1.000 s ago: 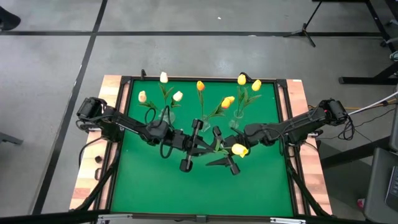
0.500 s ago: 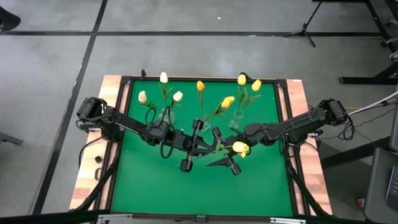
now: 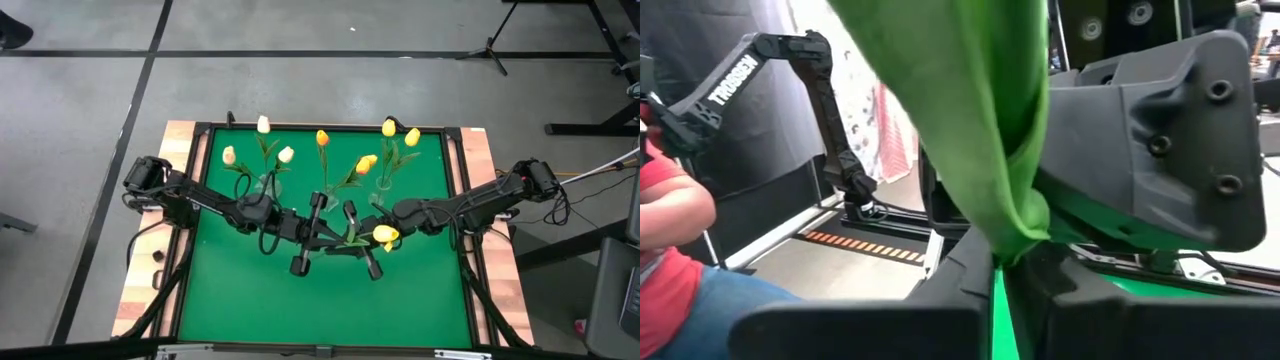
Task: Sort flowers into vase by color
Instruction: Put the yellow flower into the right transparent vase
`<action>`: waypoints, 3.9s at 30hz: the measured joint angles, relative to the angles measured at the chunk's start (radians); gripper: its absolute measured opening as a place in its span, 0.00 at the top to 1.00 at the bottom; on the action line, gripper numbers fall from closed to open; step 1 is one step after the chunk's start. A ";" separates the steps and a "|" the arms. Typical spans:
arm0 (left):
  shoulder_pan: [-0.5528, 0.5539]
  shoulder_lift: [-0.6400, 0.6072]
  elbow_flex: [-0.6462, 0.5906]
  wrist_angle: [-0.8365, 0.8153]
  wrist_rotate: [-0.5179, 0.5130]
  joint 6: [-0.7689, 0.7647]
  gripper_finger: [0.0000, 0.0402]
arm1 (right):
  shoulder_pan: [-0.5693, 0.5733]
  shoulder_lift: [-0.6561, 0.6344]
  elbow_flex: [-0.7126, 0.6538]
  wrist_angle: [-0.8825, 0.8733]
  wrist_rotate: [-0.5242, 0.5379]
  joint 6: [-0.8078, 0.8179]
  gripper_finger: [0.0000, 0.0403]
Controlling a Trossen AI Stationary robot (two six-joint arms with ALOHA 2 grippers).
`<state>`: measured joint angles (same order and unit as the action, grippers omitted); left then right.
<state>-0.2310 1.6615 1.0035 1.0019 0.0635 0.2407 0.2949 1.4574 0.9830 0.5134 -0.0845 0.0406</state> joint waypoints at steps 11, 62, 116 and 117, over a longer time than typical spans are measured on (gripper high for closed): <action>-0.003 0.000 0.000 -0.012 -0.057 -0.081 1.00 | 0.000 -0.005 0.000 -0.028 0.020 -0.025 0.99; -0.324 -0.481 0.000 -0.934 -0.812 -0.056 0.70 | -0.001 -0.634 0.001 -1.250 0.818 0.303 1.00; -0.321 -0.811 0.000 -1.263 -0.630 -0.240 0.70 | -0.485 -0.432 0.000 -1.240 0.274 0.244 0.89; -0.321 -0.811 0.000 -1.263 -0.630 -0.240 0.70 | -0.485 -0.432 0.000 -1.240 0.273 0.244 0.86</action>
<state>-0.5522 0.8505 1.0035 -0.2615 -0.5663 0.0010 -0.1902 1.0256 0.9829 -0.7269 0.1882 0.2848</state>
